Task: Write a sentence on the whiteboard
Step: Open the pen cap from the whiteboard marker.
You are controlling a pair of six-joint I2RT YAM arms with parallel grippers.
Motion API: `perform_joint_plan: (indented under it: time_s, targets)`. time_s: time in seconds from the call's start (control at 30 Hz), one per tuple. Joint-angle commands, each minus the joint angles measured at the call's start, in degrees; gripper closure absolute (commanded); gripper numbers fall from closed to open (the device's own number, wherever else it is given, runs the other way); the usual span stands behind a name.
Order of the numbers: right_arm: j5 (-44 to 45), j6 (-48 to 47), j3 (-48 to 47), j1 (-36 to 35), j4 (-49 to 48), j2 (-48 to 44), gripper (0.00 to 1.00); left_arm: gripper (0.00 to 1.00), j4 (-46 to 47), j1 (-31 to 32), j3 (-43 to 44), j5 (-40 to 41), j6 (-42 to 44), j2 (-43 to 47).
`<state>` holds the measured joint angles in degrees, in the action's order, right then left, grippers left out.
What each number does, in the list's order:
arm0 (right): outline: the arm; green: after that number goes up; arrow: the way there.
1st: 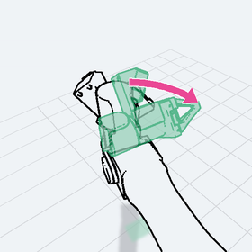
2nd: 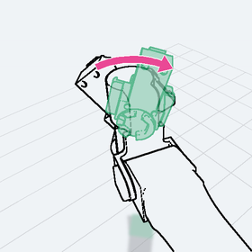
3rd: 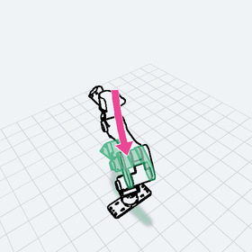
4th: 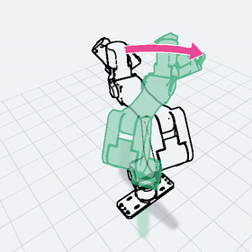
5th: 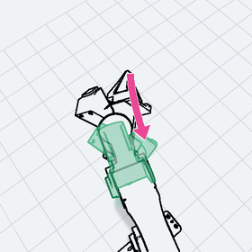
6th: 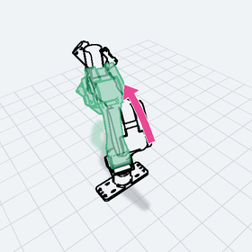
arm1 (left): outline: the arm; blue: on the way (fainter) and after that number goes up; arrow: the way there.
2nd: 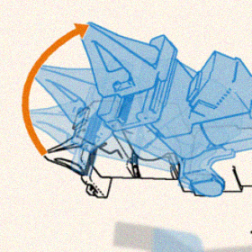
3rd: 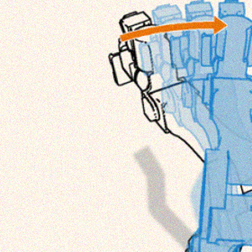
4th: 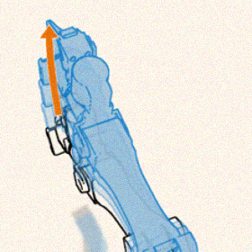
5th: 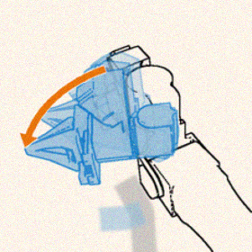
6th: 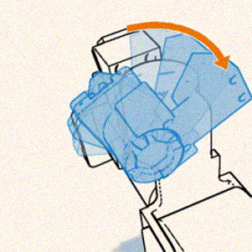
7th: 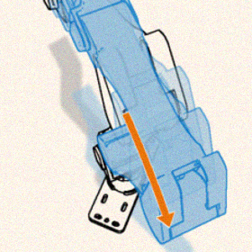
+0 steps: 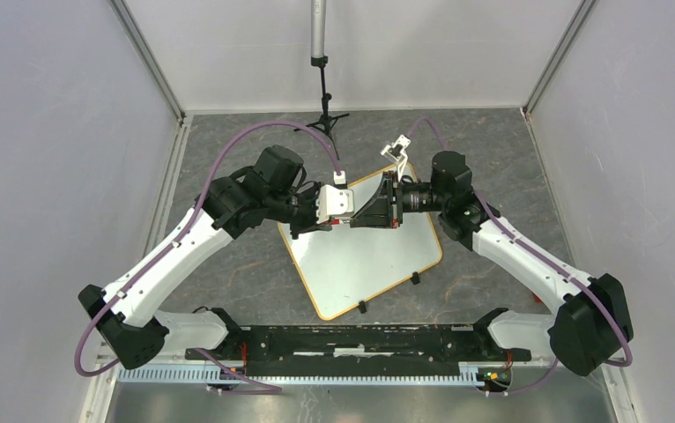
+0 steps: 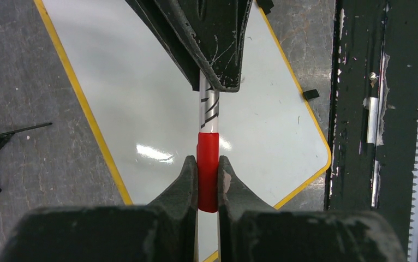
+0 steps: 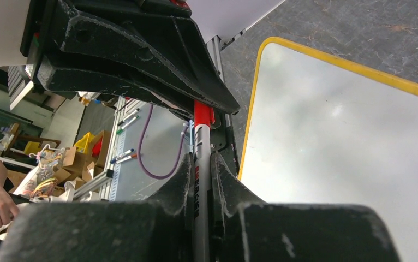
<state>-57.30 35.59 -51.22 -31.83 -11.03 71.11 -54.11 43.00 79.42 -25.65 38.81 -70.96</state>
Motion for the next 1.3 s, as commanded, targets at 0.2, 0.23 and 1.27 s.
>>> perform_joint_plan:
  time_s: [0.2, 0.23, 1.27]
  targets:
    - [-1.1, -2.2, -3.3, -0.8, 2.8, 0.9, 1.00, 0.98, 5.5, 0.3, 0.0, 0.9, -5.2, 0.6]
    - [-1.4, -0.1, -1.9, -0.9, 0.9, 0.8, 1.00, 0.97, 5.8, 0.3, -0.4, 0.5, -5.8, 0.9]
    - [-2.1, -12.3, -4.0, 1.9, 10.9, -4.9, 1.00, 0.98, 0.9, -4.8, -10.4, 0.2, -2.5, 8.9]
